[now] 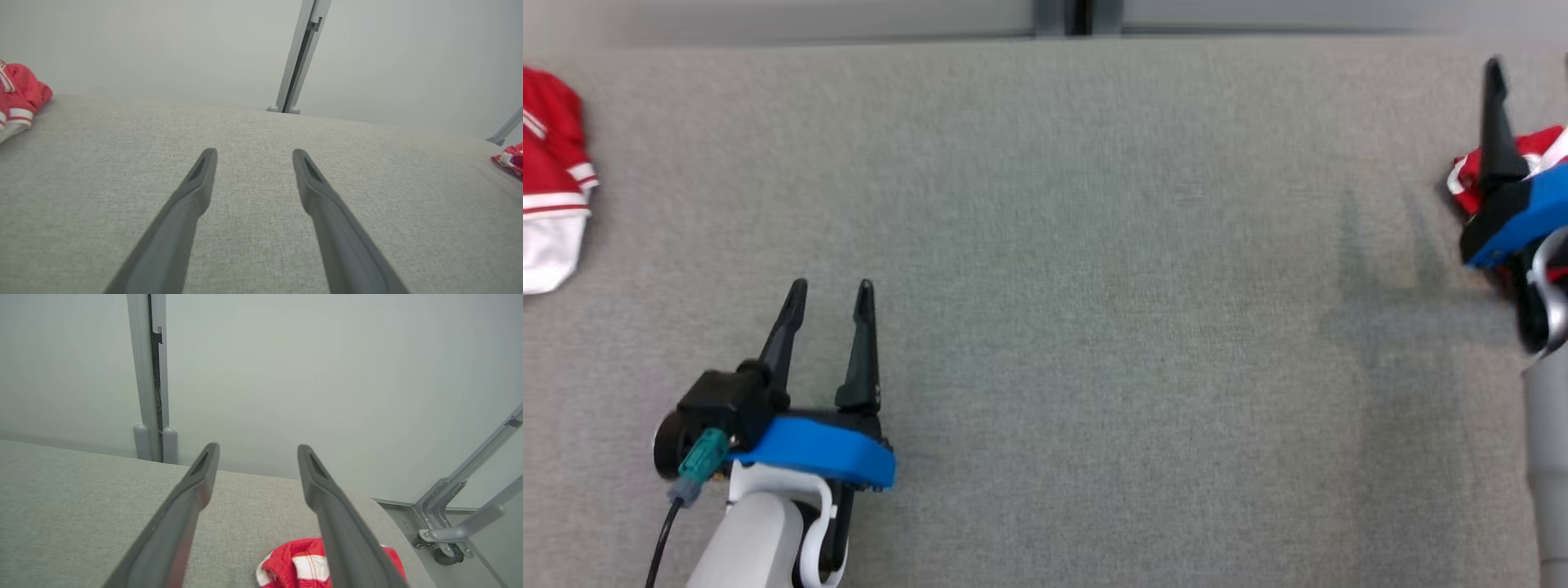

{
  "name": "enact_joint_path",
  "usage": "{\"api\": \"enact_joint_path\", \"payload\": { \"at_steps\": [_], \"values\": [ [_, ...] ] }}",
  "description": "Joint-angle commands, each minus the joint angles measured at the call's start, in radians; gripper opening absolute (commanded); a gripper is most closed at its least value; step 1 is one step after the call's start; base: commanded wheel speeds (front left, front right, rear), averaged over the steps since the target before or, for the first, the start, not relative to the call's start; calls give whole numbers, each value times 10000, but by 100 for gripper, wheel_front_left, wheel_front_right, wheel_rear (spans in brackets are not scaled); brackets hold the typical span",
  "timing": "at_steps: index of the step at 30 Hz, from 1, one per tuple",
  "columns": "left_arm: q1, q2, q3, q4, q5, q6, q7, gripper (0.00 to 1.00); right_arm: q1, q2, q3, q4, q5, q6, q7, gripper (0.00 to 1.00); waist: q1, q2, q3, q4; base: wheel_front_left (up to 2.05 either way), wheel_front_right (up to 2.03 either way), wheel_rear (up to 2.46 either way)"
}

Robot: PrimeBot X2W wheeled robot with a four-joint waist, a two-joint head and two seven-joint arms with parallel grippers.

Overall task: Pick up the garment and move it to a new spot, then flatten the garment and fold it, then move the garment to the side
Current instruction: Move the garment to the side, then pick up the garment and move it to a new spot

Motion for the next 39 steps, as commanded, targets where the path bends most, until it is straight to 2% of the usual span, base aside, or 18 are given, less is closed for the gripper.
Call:
{"api": "enact_joint_path", "payload": {
  "at_steps": [1, 5, 15, 20, 25, 39],
  "values": [
    [196, -9, 90, 202, -103, 35, -99, 100, 423, 127, 33, -165, 109, -2, -146, 100, 1, 0, -372, -59, 0, 0, 0],
    [439, -99, 255, 558, -265, 25, -251, 100, 1243, 560, 134, -561, 301, -2, -421, 100, 1, 0, -925, 99, 0, 0, 0],
    [1787, -478, 633, 1282, -519, -31, -468, 100, 4729, 1806, 498, -1850, 144, -2, -1107, 100, 1, 0, -2598, 423, 0, 0, 0],
    [2341, -495, 709, 1415, -497, -67, -479, 100, 6031, 1880, 1108, -2077, 1186, -1, -1372, 100, 1, 0, -3018, 379, 0, 0, 0],
    [2545, -551, 643, 1540, -466, -115, -483, 100, 6576, 1879, 1806, -1928, 1698, -1, -1579, 100, 1, 0, -3207, 335, 0, 0, 0],
    [2416, -566, 472, 1730, -425, -226, -486, 100, 6699, 1870, 2053, -1607, 1552, -1, -1547, 100, 1, 0, -3442, 374, 0, 0, 0]
  ]
}}
